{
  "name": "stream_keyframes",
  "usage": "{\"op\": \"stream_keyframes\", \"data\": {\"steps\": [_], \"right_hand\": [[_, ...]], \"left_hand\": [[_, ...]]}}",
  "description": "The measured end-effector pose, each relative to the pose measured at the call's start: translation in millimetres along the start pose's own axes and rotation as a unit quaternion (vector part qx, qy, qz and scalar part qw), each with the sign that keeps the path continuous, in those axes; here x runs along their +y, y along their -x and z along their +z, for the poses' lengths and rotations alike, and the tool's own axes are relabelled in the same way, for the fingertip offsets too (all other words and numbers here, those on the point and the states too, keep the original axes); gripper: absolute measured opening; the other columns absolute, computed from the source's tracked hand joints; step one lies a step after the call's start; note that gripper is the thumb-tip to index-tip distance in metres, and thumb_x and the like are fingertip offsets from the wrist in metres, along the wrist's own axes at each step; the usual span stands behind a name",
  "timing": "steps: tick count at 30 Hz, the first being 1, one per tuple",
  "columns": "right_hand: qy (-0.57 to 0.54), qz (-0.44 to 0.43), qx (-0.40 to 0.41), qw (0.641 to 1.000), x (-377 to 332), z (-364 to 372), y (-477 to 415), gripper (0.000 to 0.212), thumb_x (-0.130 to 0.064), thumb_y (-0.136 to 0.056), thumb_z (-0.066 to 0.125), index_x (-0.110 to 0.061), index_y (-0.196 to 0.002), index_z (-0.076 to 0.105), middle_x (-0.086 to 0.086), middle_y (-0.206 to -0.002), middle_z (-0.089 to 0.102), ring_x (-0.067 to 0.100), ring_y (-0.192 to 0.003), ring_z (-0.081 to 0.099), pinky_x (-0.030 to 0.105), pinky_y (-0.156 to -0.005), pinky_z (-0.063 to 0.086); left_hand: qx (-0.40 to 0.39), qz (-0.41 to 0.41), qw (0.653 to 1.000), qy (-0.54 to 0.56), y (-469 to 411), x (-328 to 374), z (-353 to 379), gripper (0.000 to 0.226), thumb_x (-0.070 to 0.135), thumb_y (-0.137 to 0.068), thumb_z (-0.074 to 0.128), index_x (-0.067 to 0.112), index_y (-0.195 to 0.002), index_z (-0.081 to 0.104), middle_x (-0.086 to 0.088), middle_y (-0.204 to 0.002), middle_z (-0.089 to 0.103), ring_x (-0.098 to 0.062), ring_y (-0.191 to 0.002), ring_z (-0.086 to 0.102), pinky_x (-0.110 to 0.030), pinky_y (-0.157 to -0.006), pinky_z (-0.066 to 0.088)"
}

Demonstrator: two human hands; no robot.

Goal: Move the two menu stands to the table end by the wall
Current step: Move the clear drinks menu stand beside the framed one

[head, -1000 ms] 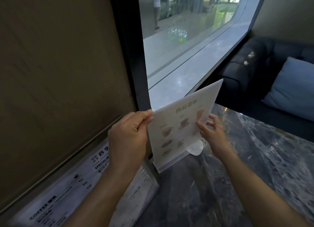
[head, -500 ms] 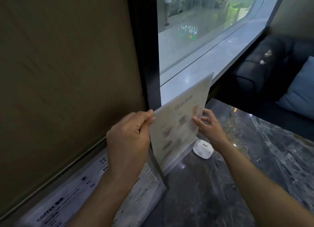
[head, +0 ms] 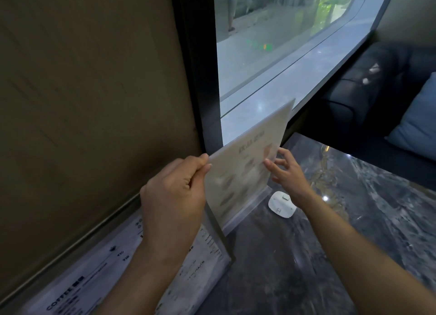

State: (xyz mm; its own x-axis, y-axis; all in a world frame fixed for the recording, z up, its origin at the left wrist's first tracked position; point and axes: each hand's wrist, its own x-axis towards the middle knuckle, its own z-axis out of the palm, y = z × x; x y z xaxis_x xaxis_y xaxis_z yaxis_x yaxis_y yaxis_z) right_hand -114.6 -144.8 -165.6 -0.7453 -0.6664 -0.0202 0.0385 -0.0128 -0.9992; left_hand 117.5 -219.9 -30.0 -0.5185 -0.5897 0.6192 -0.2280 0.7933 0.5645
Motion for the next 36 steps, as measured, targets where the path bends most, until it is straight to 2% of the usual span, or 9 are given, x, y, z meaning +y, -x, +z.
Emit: {"op": "stream_keyframes", "data": {"steps": [4,11,16,19,25,27,31,36], "right_hand": [[0.016,0.012,-0.014,1.0,-0.8,-0.2,-0.6,0.029,-0.033,-0.085,0.058,-0.031,-0.112,0.048,-0.004,-0.096,0.063,-0.009,-0.072,0.063,0.007,-0.048,0.046],[0.05,0.03,-0.051,0.997,-2.4,-1.7,1.6,0.05,-0.038,-0.085,0.058,-0.036,-0.13,0.036,-0.012,-0.103,0.058,-0.018,-0.075,0.059,0.001,-0.048,0.043],[0.059,0.025,-0.076,0.995,-9.3,-0.6,4.3,0.041,-0.034,-0.087,0.056,-0.042,-0.123,0.036,-0.017,-0.101,0.057,-0.019,-0.076,0.058,0.0,-0.049,0.043],[0.065,0.025,-0.085,0.994,-11.0,0.8,3.0,0.039,-0.035,-0.089,0.052,-0.041,-0.124,0.036,-0.018,-0.101,0.056,-0.02,-0.076,0.058,0.0,-0.049,0.043],[0.087,0.047,-0.096,0.99,-7.5,3.1,-4.5,0.06,-0.046,-0.087,0.05,-0.041,-0.138,0.021,-0.012,-0.122,0.051,-0.015,-0.09,0.055,0.002,-0.054,0.044],[0.088,0.05,-0.1,0.99,-6.6,2.6,-8.1,0.059,-0.046,-0.086,0.05,-0.04,-0.138,0.022,-0.008,-0.122,0.054,-0.018,-0.085,0.057,0.001,-0.052,0.043],[0.095,0.048,-0.095,0.99,-3.6,1.5,-7.8,0.051,-0.046,-0.087,0.05,-0.04,-0.134,0.03,-0.009,-0.119,0.057,-0.011,-0.09,0.058,0.008,-0.056,0.046],[0.092,0.038,-0.094,0.991,-5.1,0.5,-4.1,0.052,-0.04,-0.089,0.05,-0.034,-0.136,0.029,-0.015,-0.106,0.056,-0.019,-0.077,0.057,0.0,-0.05,0.043]], "left_hand": [[-0.004,-0.003,1.0,-0.008,-1.2,1.2,-1.4,0.01,0.008,-0.081,0.067,0.008,-0.09,0.071,-0.006,-0.071,0.071,-0.017,-0.062,0.064,-0.041,-0.054,0.056],[-0.005,-0.007,1.0,-0.025,-0.9,0.9,-0.7,0.012,0.011,-0.084,0.064,0.009,-0.096,0.069,-0.006,-0.079,0.071,-0.018,-0.067,0.065,-0.044,-0.057,0.057],[-0.014,-0.004,1.0,-0.017,0.8,2.3,-0.8,0.013,0.01,-0.084,0.063,0.01,-0.096,0.068,-0.005,-0.08,0.07,-0.017,-0.069,0.064,-0.044,-0.058,0.057],[-0.01,-0.008,1.0,-0.007,0.3,2.8,-1.5,0.015,0.01,-0.083,0.064,0.01,-0.097,0.068,-0.004,-0.081,0.07,-0.013,-0.07,0.063,-0.038,-0.06,0.058],[-0.005,-0.016,0.999,0.034,0.2,2.5,-0.1,0.014,0.009,-0.081,0.064,0.007,-0.095,0.069,-0.004,-0.077,0.07,-0.015,-0.068,0.065,-0.038,-0.059,0.059],[-0.006,-0.011,0.999,0.032,0.9,2.0,1.0,0.012,0.008,-0.082,0.064,0.006,-0.093,0.069,-0.006,-0.076,0.07,-0.017,-0.067,0.065,-0.041,-0.057,0.058],[-0.004,0.004,1.0,0.021,1.0,0.9,2.0,0.009,0.009,-0.084,0.063,0.005,-0.088,0.07,-0.009,-0.07,0.068,-0.021,-0.063,0.064,-0.045,-0.054,0.056],[-0.01,0.013,1.0,0.008,2.2,1.5,1.6,0.008,0.008,-0.083,0.064,0.005,-0.088,0.07,-0.006,-0.069,0.067,-0.017,-0.059,0.06,-0.04,-0.049,0.054]]}}
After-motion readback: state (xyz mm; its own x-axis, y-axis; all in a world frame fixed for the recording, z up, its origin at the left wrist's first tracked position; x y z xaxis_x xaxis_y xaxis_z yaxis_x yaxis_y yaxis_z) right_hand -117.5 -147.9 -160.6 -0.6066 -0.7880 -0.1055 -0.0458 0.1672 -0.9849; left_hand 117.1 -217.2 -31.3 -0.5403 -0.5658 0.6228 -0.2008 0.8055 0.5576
